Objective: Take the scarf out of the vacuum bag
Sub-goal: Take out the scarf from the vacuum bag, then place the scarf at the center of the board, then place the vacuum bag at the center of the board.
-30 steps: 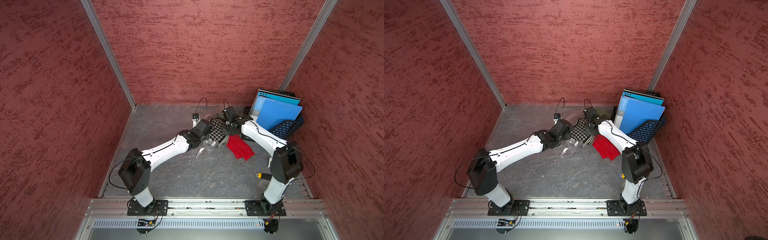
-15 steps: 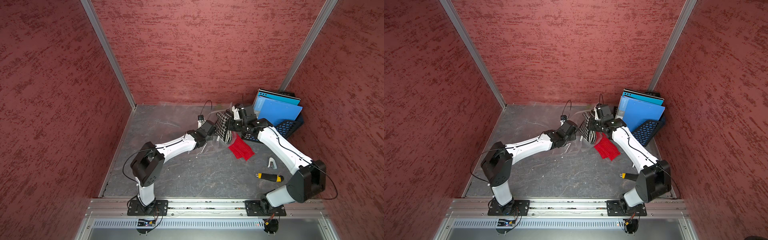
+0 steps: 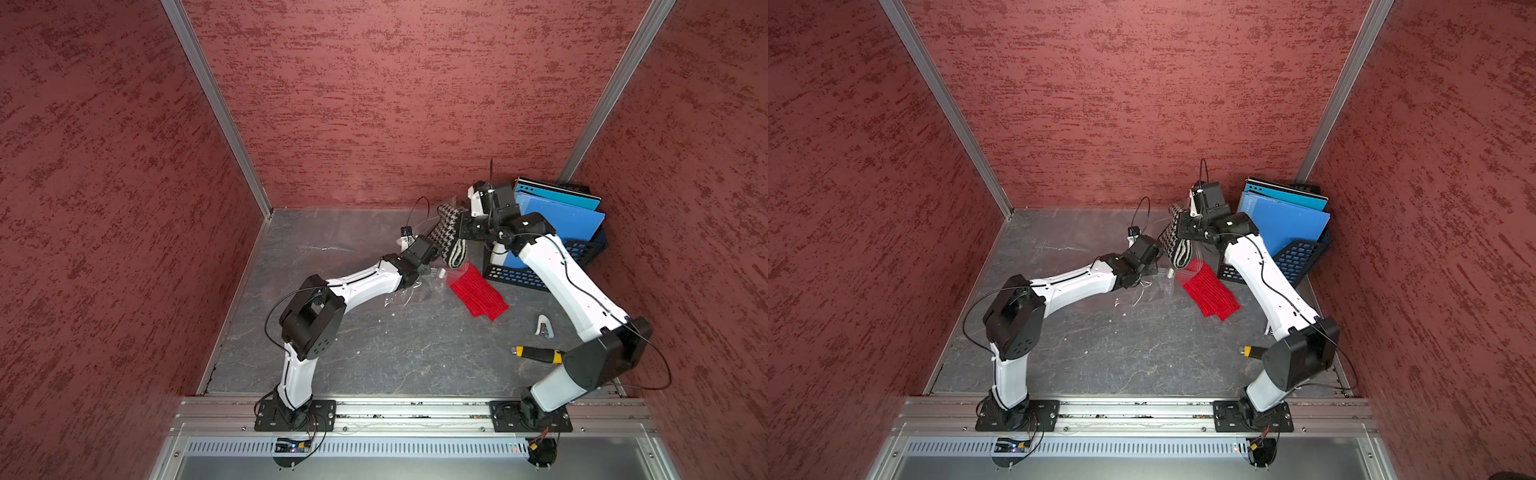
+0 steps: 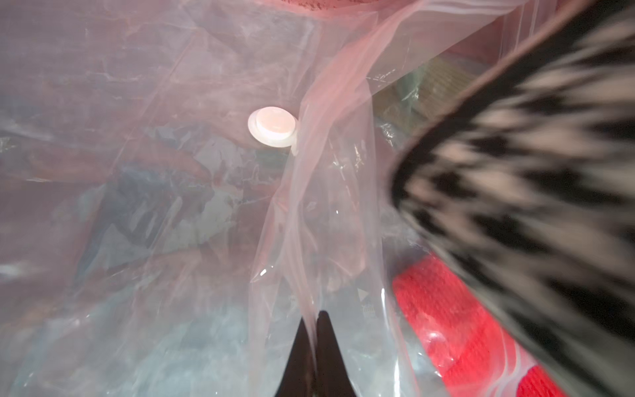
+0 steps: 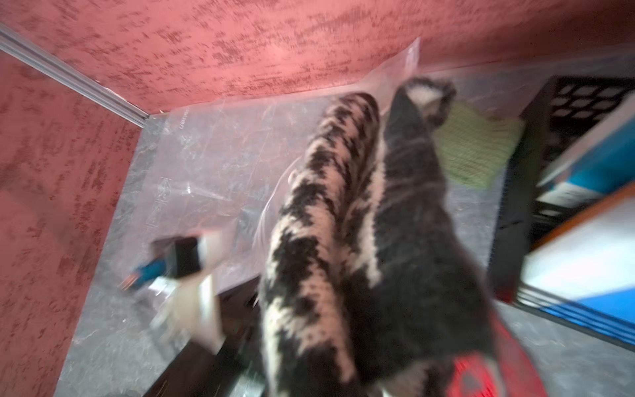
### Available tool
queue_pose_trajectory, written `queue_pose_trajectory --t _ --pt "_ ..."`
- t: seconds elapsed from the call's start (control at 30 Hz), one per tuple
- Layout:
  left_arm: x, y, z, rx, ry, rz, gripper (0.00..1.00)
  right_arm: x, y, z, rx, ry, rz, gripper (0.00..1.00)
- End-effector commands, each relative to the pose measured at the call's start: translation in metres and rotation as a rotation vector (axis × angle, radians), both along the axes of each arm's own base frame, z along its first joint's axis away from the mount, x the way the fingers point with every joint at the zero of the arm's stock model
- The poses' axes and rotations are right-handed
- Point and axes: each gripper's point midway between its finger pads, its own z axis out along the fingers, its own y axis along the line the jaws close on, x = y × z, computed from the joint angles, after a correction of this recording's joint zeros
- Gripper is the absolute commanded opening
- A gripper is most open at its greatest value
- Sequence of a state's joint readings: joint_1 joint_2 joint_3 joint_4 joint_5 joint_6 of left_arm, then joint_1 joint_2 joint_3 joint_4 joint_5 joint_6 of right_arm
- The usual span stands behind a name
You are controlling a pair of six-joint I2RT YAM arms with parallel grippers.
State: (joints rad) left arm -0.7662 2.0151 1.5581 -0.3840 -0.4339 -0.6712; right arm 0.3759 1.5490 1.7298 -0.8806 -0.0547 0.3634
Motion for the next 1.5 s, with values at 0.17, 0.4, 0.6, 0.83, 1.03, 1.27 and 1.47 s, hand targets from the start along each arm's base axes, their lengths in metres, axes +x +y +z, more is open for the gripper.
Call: queue_pose_trajectory --t 0.17,0.4,0.6,0.83,1.03,1.27,1.47 --pt "0.094 0.051 0.017 0.072 -0.05 0.165 0.0 -0.088 -0.012 0.025 0.006 0.104 0.126 0.0" --pt "0.122 0.121 0.143 0.163 -0.258 0.273 0.0 -0.118 0.055 0.022 0.348 0.234 0.431 0.0" --pt "0.129 0.122 0.15 0.139 -0.259 0.219 0.0 -0.146 0.086 0.025 0.589 0.317 0.647 0.0" --pt "0.126 0.094 0.124 0.094 -0.205 0.161 0.0 -0.135 0.08 -0.101 0.49 0.585 0.472 0.0" --pt "0.11 0.069 0.106 0.074 -0.163 0.109 0.0 -0.119 0.064 -0.192 0.306 0.688 0.313 0.0" --pt "0.077 0.063 0.106 -0.003 -0.162 0.084 1.0 -0.088 0.064 -0.218 0.192 0.649 0.262 0.99" --pt "0.038 0.092 0.17 -0.054 -0.291 0.084 1.0 -0.075 0.0 -0.134 -0.043 0.296 0.074 0.99"
